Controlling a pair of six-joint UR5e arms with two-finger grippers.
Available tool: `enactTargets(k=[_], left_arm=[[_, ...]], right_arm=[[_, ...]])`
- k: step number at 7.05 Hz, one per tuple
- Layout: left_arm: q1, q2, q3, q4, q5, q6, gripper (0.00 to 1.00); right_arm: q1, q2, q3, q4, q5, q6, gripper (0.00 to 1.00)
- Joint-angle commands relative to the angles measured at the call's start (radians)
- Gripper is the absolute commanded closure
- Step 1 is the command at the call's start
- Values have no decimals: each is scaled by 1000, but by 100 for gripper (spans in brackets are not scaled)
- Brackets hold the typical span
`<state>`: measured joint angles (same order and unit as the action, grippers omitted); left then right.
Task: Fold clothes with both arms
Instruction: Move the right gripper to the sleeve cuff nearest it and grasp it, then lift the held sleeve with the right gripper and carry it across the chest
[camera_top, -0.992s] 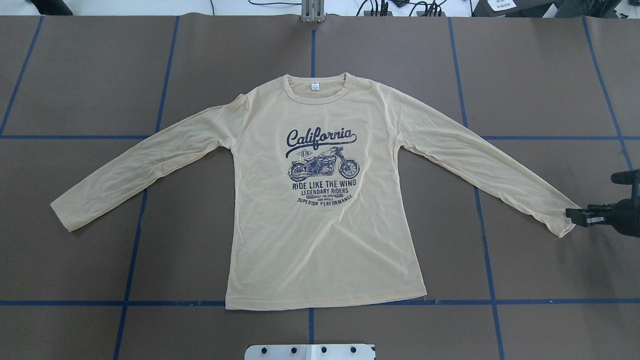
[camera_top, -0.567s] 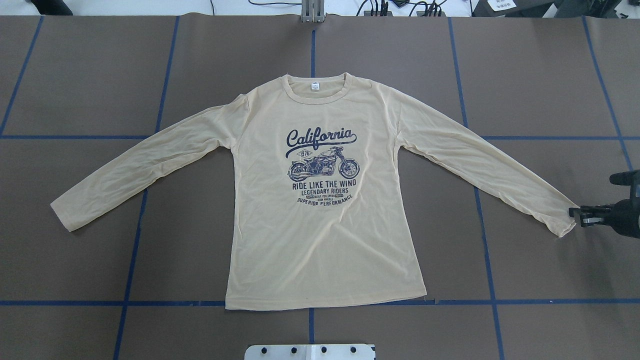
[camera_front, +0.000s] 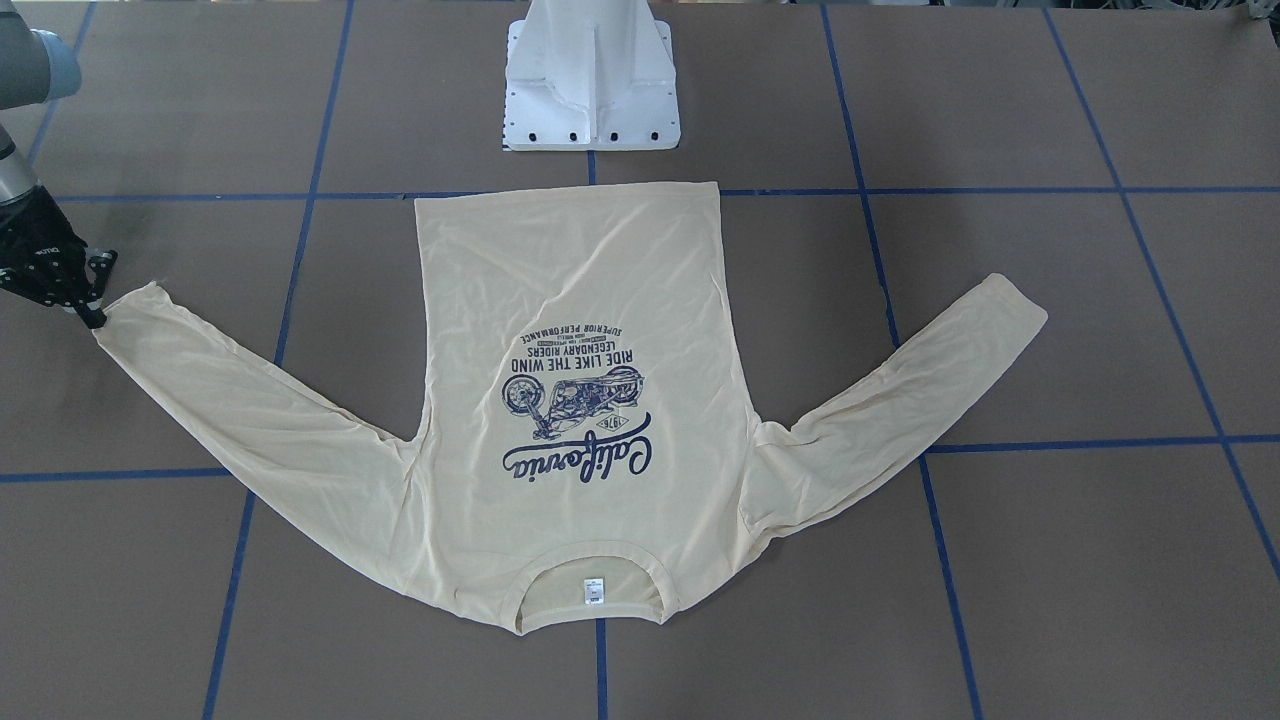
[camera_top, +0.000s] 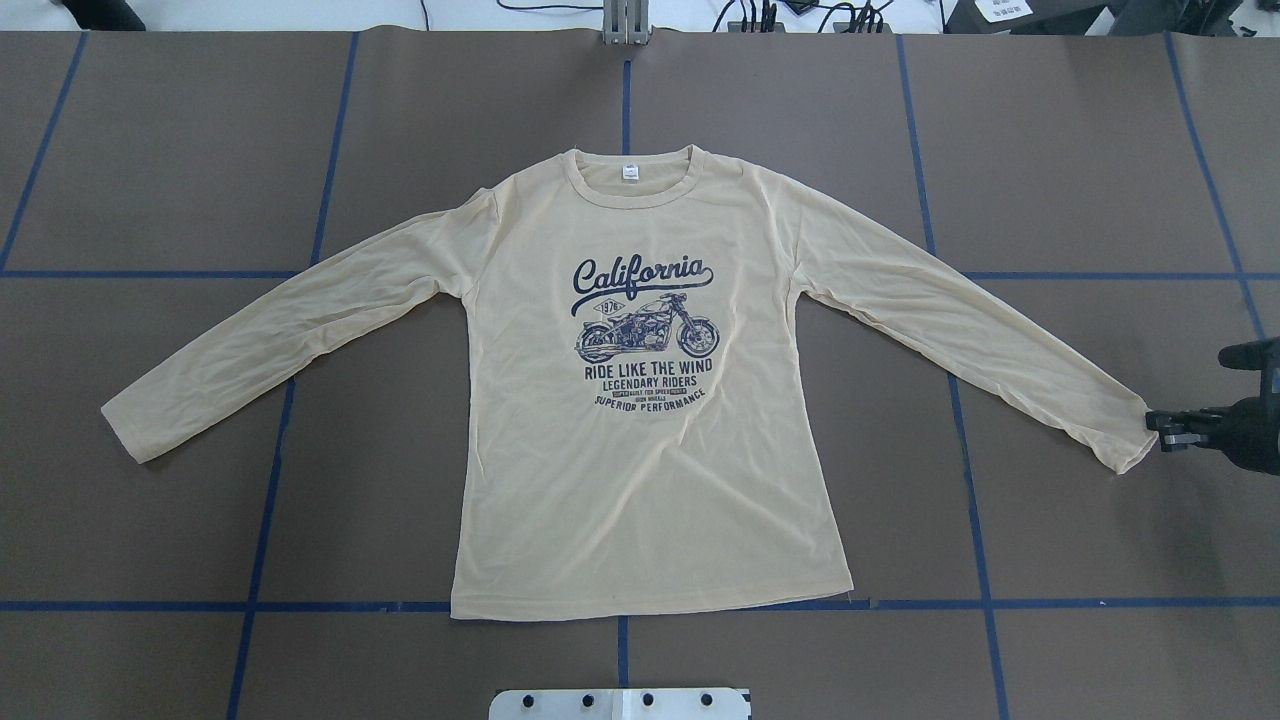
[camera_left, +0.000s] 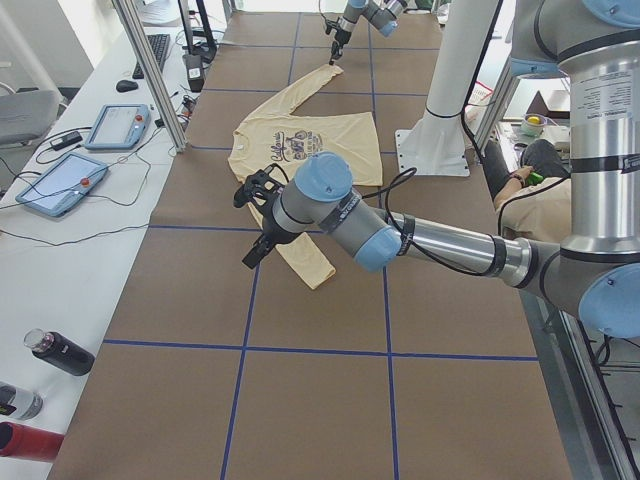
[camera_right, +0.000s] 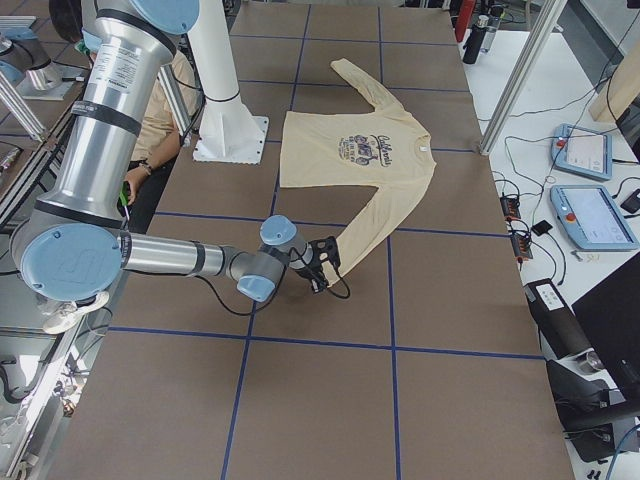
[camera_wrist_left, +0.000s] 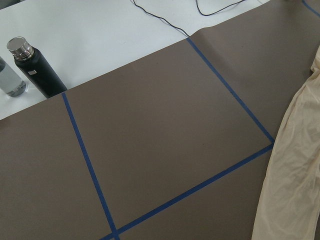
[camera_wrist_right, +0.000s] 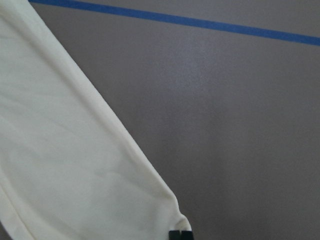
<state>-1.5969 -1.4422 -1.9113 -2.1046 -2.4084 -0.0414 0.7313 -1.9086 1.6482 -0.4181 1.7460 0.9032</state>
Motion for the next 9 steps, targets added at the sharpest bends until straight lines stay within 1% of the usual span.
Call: enactTargets(k=[1,2,3,4,5,6,7,8,9], left_arm=[[0,0,0,0,0,0,0],[0,0,0,2,0,0,0],[0,0,3,0,0,0,0],[0,0,5,0,2,0,0],[0,-1,5,0,0,0,0],[0,-1,5,0,0,-2,0],[0,-1,5,0,0,-3,0],[0,-1,5,2,0,-5,0],[2,-1,8,2,0,-5,0]], right_arm=[[20,-1,66,-5,19,-1,100],[40,5,97,-20,33,2,100],[69,17,140,-80,33,2,100],[72,45,218,-197,33,2,100],[85,127,304,-379,32,14,100],[86,245,336,-525,29,19,100],[85,401,331,-673,21,46,100],[80,586,326,-882,21,78,100],[66,772,288,-1036,17,104,100]])
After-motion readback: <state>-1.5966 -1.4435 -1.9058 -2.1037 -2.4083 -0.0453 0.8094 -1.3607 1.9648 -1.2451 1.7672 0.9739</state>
